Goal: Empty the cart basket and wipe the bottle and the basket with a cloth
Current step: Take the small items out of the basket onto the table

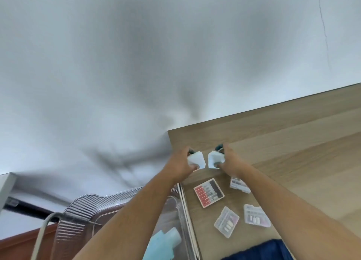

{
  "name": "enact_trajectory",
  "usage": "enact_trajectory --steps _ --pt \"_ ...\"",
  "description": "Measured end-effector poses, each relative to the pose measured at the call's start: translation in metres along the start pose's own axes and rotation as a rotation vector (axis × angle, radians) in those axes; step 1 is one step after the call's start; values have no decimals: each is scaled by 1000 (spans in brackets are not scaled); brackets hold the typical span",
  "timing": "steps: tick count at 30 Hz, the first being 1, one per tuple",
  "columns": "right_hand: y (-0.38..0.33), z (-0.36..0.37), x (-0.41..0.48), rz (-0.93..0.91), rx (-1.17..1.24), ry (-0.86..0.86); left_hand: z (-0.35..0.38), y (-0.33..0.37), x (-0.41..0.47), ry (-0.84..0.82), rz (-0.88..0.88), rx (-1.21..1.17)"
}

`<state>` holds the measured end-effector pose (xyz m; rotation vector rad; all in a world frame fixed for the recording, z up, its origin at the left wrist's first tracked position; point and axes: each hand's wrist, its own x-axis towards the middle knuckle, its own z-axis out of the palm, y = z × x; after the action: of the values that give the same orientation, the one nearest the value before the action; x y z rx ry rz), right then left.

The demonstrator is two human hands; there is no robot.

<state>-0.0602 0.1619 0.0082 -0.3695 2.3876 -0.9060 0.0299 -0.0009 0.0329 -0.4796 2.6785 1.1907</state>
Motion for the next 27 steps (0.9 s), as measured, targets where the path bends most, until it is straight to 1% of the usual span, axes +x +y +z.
enact_trajectory --steps 4,8,10,12,14,16,20,24,27 --pt "-41 0 -19 -157 94 -45 -41 -14 -37 84 6 -51" --pt "-94 32 -41 -258 179 -148 -80 -49 -82 193 -48 -70" --pt "-115 61 -53 -281 196 -242 -94 -78 -107 243 -115 -74" --pt "-127 90 -63 -282 162 -348 -100 -109 -129 261 -192 -80" --pt "-131 124 -68 -272 90 -445 -97 -142 -148 247 -284 -76" --pt "-129 157 -69 -250 68 -517 -87 -172 -161 212 -374 -87" --pt "-113 214 -59 -165 41 -540 -62 -223 -171 169 -514 -137" --pt "-95 253 -43 -206 -29 -511 -37 -250 -163 174 -574 -149" --pt "-88 277 -28 -215 -44 -466 -25 -261 -149 239 -583 -144"
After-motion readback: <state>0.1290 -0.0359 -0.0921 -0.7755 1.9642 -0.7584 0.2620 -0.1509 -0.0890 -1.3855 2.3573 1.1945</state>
